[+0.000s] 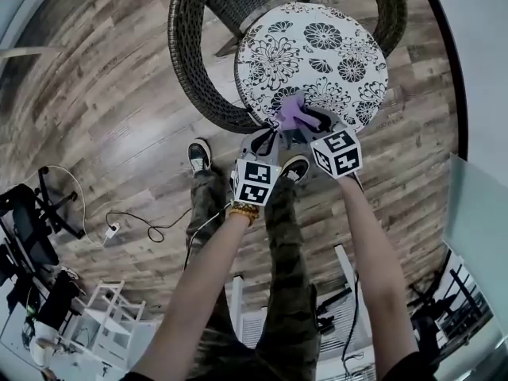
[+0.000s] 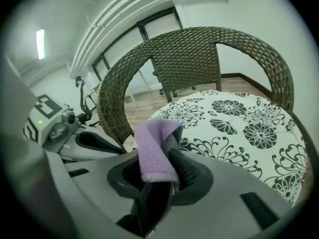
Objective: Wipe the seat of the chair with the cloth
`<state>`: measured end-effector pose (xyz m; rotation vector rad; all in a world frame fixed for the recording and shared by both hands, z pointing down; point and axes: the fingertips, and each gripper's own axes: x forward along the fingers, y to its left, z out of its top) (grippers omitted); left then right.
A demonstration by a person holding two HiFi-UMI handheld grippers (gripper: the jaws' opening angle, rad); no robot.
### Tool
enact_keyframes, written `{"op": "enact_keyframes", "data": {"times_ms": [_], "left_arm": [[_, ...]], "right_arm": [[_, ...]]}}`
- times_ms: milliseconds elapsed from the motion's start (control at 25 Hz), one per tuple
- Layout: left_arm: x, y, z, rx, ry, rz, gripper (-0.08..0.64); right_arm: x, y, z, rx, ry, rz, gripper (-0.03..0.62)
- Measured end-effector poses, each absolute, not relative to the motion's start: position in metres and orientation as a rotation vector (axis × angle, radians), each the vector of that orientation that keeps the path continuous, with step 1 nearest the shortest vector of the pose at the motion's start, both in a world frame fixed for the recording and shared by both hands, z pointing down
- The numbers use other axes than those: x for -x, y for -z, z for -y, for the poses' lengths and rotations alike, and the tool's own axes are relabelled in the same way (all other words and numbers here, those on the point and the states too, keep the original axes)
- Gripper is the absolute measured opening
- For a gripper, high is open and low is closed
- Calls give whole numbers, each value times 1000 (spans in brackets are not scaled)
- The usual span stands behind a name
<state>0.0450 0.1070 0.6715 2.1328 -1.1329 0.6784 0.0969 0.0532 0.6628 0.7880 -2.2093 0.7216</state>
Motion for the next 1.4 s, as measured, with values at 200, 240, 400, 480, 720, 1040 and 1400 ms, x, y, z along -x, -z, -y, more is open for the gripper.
{"op": "enact_keyframes", "data": {"times_ms": [200, 240, 400, 480, 720, 1040, 1400], "left_arm": [[-51, -678, -101, -2116, -691, 1151, 28], [-55, -681, -101, -2110, -703, 1139, 28], [-68, -695, -97, -2085, -761, 1130, 18], [-68, -702, -100, -2046, -775, 1146, 17], [-67, -710, -104, -1953, -785, 1162, 17], [-70, -708, -98, -1912, -745, 1194, 17], [-68, -710, -97, -1802, -679, 1234, 17]], "right_arm": [[-90, -667, -70, -531, -673, 2227, 98], [-90, -671, -71, -513, -661, 2217, 98], [-90, -680, -70, -485, -615, 2180, 98], [-91, -681, -69, -474, -605, 2174, 98], [-113, -684, -62, -456, -597, 2158, 99], [-144, -688, -48, -461, -619, 2131, 100], [-174, -689, -37, -449, -562, 2082, 97]]}}
